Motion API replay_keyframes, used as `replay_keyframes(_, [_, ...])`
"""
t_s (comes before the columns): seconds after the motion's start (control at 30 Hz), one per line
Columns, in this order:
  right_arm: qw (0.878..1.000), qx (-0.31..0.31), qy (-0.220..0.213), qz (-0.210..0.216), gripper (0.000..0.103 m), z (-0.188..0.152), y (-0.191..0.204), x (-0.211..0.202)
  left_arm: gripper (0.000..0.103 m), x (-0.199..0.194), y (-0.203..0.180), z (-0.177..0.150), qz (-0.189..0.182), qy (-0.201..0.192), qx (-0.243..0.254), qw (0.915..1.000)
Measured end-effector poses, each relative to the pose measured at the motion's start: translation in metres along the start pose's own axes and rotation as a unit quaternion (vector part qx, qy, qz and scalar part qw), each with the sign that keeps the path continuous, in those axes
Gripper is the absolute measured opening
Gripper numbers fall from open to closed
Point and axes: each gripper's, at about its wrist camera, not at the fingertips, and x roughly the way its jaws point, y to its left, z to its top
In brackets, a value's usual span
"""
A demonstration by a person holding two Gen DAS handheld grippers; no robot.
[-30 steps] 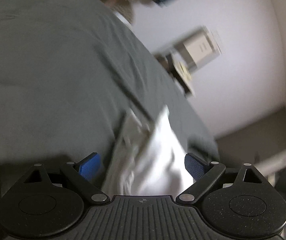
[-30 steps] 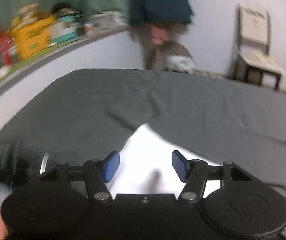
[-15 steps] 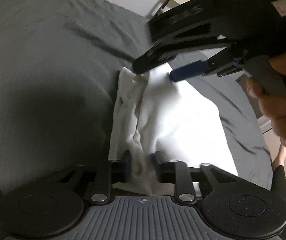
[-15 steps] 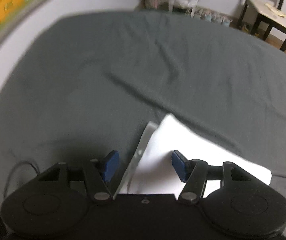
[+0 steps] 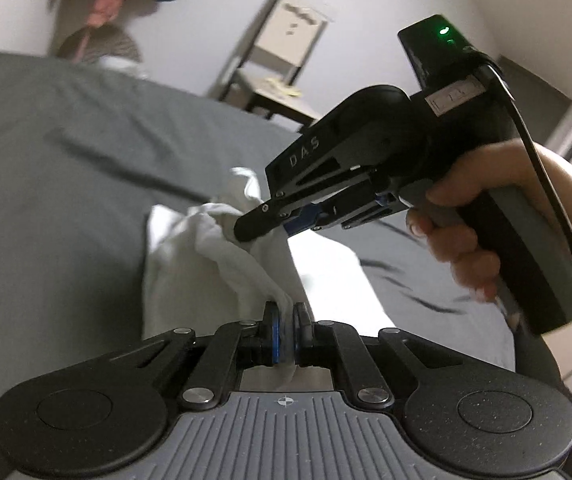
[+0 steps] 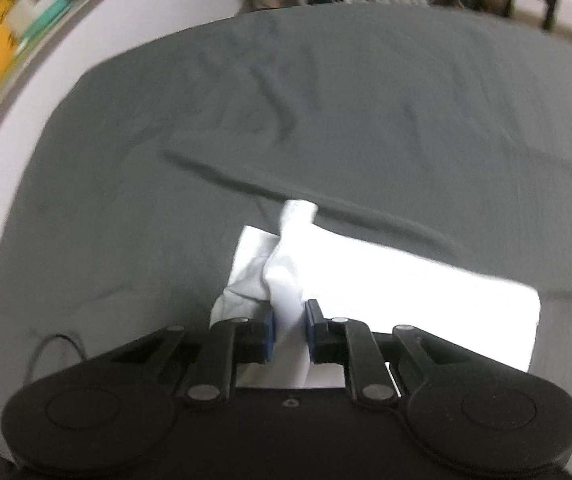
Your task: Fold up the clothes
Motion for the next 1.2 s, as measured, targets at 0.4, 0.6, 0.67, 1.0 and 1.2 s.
replay_keyframes(0.4, [0.957,-0.249,0.010,-0.148,0.081,0.002,0.096,-0.002,0.006,-0.014,-0.018,-0.001,-0.008,-0.012,0.029,0.9995])
replay_keyframes(0.6, [0.945,-0.250,0.093,-0.190,0.085,0.012,0.112,0.038,0.006,-0.009,-0.018,-0.002,-0.012,-0.014,0.032,0.9993])
replay_keyframes(0.67, [0.943,-0.243,0.104,-0.202,0.082,0.016,0.113,0.046,0.006,-0.012,-0.018,-0.003,-0.013,-0.015,0.033,0.9993])
replay_keyframes(1.0, [0.978,-0.136,0.090,-0.133,0.017,0.039,0.104,0.043,0.007,-0.026,-0.003,-0.004,0.090,0.007,0.018,0.9958])
replay_keyframes(1.2, [0.995,-0.015,0.080,-0.054,0.053,0.045,0.082,0.058,0.007,-0.005,0.007,-0.007,0.154,0.081,0.005,0.9847])
